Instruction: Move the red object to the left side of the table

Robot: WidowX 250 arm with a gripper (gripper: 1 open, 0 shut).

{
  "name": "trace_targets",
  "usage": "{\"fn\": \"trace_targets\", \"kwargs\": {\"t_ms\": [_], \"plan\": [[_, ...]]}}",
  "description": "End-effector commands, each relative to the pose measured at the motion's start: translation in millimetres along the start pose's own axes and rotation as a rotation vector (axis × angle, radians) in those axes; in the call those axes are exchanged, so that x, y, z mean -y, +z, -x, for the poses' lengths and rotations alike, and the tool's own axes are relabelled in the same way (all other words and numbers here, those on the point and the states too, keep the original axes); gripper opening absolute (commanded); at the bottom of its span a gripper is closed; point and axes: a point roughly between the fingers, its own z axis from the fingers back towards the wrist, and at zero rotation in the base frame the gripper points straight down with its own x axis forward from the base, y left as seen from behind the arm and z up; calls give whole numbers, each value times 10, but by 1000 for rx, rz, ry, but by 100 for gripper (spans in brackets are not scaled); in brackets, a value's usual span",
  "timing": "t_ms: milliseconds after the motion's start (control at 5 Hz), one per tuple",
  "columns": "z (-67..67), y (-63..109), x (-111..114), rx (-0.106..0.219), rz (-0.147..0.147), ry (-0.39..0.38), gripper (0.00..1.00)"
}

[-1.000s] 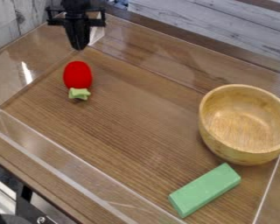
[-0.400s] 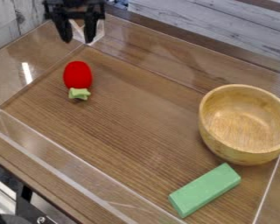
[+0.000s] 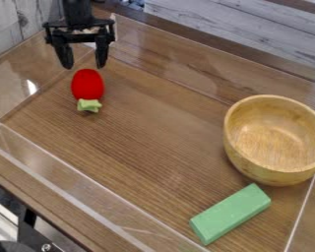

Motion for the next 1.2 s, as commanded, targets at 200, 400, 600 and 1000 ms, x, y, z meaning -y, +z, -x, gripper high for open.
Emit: {"fn": "trace_targets", "kwargs": {"t_ms": [200,400,600,1000], "plan": [[-5,579,136,92,34,-226,100],[75,611,191,92,46,-246,100],[130,644,335,92,57,-292,100],[298,632,427,103,76,-256,100]]}}
